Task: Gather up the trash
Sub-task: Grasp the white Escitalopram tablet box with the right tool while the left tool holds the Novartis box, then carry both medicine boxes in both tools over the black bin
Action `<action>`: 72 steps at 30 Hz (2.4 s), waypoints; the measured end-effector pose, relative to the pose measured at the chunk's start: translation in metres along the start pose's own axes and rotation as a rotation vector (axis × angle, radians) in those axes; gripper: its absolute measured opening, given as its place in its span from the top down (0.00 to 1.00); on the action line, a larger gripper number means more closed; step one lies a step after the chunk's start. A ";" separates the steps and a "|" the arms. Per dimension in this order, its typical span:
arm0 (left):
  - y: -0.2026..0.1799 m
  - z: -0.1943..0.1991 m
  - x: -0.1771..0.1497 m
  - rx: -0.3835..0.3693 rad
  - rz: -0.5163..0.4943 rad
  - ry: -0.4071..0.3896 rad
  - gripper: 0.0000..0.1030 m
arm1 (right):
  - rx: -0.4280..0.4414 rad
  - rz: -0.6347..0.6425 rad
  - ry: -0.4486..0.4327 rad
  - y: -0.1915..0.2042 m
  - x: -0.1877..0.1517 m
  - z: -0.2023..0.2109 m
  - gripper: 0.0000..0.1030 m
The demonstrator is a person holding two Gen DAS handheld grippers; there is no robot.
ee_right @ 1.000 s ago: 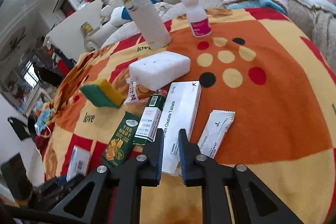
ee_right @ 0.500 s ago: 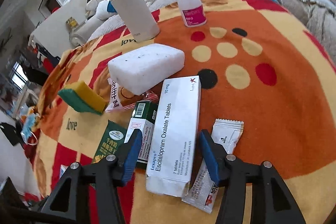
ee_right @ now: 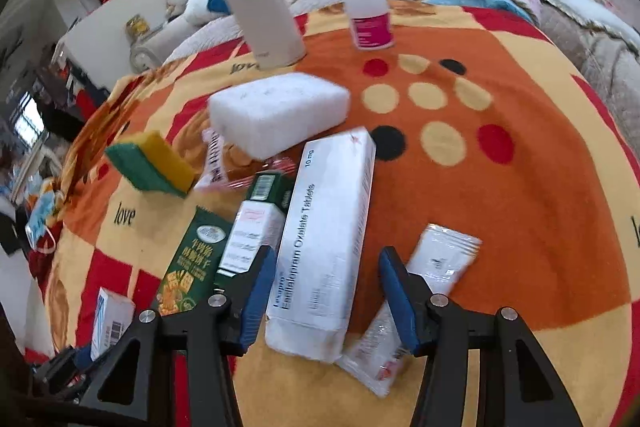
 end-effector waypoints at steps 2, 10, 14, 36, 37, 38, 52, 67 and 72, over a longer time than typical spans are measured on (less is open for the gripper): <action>0.002 0.001 0.001 0.007 0.008 -0.007 0.69 | -0.095 0.072 0.018 0.012 -0.001 -0.007 0.49; 0.008 0.002 0.000 -0.024 0.031 -0.014 0.73 | -0.118 0.117 -0.025 0.024 -0.003 0.001 0.82; 0.005 0.012 -0.002 -0.037 0.015 -0.026 0.73 | -0.015 0.067 -0.092 0.017 0.003 0.035 0.83; -0.092 0.035 -0.011 -0.057 -0.145 -0.042 0.73 | 0.028 0.086 -0.246 -0.105 -0.105 0.141 0.83; -0.097 0.034 -0.011 -0.057 -0.151 -0.042 0.73 | 0.029 0.063 -0.244 -0.111 -0.107 0.142 0.83; -0.102 0.033 -0.011 -0.053 -0.157 -0.043 0.73 | 0.032 0.063 -0.258 -0.112 -0.106 0.144 0.83; -0.135 0.027 -0.010 -0.036 -0.161 -0.043 0.73 | 0.008 0.039 -0.314 -0.137 -0.113 0.169 0.83; -0.186 0.027 -0.013 -0.085 -0.227 -0.046 0.73 | -0.048 -0.128 -0.391 -0.203 -0.128 0.211 0.83; -0.214 0.021 -0.018 -0.114 -0.265 -0.040 0.73 | -0.070 -0.167 -0.397 -0.224 -0.135 0.222 0.83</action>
Point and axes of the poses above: each gripper's, at about its wrist camera, not at the fingertips, and z roughly against the way its jaws point, y to its left, x to its top, the point moved 4 cm from there along -z, roughly the way its jaws point, and after that the axes turned 4 degrees about -z, right-handed, at the moved point
